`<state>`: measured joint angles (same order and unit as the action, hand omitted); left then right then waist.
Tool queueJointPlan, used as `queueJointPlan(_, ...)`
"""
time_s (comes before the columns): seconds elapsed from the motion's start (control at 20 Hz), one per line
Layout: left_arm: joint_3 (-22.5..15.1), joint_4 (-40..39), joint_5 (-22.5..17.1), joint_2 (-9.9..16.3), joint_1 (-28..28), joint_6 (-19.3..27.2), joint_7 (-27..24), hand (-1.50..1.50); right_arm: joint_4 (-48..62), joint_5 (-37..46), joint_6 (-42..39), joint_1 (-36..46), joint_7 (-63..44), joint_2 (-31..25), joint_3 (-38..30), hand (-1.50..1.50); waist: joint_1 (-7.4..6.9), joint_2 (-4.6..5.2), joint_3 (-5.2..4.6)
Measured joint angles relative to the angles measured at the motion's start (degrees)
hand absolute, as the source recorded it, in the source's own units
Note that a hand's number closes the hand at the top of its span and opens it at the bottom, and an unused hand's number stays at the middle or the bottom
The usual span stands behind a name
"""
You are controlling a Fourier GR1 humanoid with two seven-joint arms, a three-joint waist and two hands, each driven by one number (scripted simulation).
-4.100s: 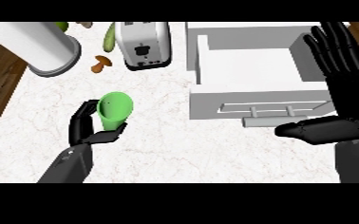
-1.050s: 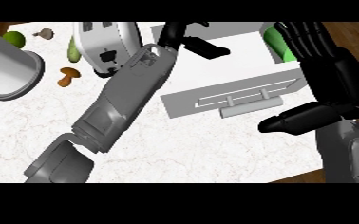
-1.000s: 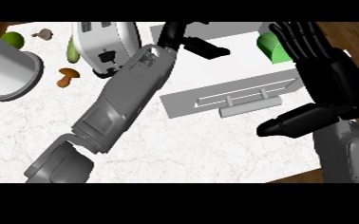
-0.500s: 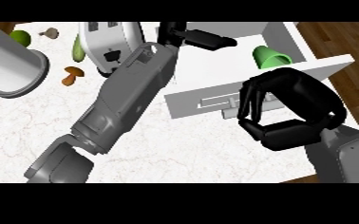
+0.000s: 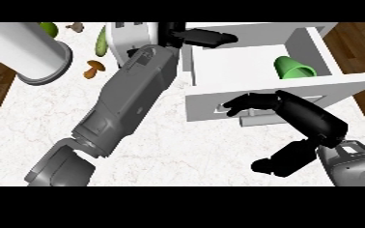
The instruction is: Pick up the cup, place it into the drawer and close the drawer
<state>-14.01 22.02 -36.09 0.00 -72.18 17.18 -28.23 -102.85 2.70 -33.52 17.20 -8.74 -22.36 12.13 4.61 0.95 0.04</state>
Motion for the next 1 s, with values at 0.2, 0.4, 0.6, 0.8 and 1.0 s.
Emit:
queueJointPlan(0.2, 0.72, 0.99, -0.97, 0.16, 2.08, -1.55, -1.87, -1.5, 5.99, 10.44, 4.7, -1.68, 3.99, 0.82, 3.1, -1.5, -2.59, -0.25, 0.01)
queueJointPlan(0.4, 1.27, 2.31, -1.25, 0.4, 5.07, -3.4, -3.61, -1.5, 16.36, 18.32, 8.38, -0.34, 8.3, 2.61, 6.81, -1.5, -4.54, -0.34, 0.01)
queueJointPlan(0.6, 1.69, 5.08, -1.51, 1.87, 7.79, -5.1, -3.62, -1.5, 29.97, 23.8, 11.44, 4.07, 13.33, 3.94, 8.15, 1.5, -6.6, -0.43, 0.04)
queueJointPlan(0.8, 1.92, 8.07, -1.78, 4.02, 11.42, -7.32, -3.69, -1.5, 43.72, 26.5, 15.34, 10.36, 18.1, 5.62, 6.33, 1.5, -8.44, -0.31, 0.06)
queueJointPlan(1.0, 1.25, 11.19, -1.68, 4.94, 14.08, -8.47, -2.68, -1.5, 54.66, 26.97, 19.11, 16.55, 24.14, 6.18, 2.85, 1.5, -10.21, -0.2, 0.06)
